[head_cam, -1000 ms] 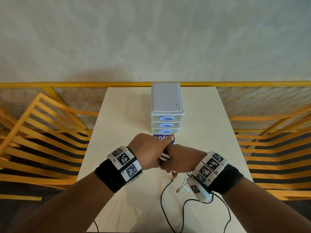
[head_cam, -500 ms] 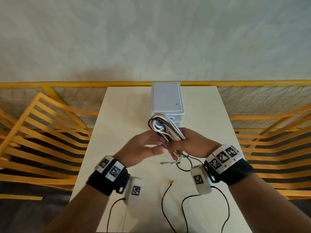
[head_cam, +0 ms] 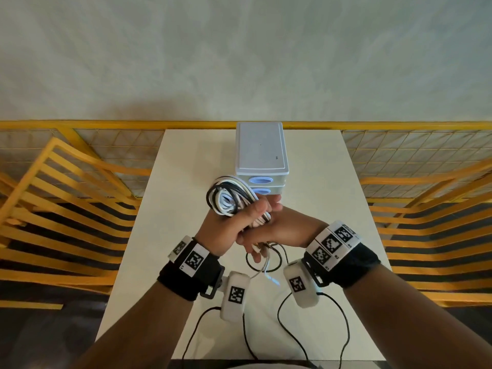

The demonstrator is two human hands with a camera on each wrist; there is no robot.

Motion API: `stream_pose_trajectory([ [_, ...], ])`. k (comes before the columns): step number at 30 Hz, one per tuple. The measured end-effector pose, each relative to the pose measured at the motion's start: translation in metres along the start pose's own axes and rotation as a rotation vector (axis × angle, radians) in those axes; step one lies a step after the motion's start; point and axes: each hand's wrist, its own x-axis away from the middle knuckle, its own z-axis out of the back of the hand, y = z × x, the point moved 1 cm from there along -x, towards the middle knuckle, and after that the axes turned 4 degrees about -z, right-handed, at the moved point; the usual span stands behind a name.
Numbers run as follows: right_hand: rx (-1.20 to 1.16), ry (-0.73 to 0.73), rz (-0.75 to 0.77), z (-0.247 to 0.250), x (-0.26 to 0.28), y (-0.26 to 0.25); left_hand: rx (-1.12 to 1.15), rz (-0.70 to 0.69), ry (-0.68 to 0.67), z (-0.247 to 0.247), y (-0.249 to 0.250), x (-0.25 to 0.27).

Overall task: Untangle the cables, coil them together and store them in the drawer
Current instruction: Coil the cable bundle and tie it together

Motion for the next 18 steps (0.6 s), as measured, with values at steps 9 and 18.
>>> stream_pose_trajectory([
  [9,0.022,0.000,-0.073,0.006,0.010,0.039,-0.247,-0.097,0.030,0.048,0.025,-0.004],
  [18,0.222,0.049,-0.183,0.012,0.014,0.057,-0.739,0.005,-0.173,0.055,0.025,0.001],
])
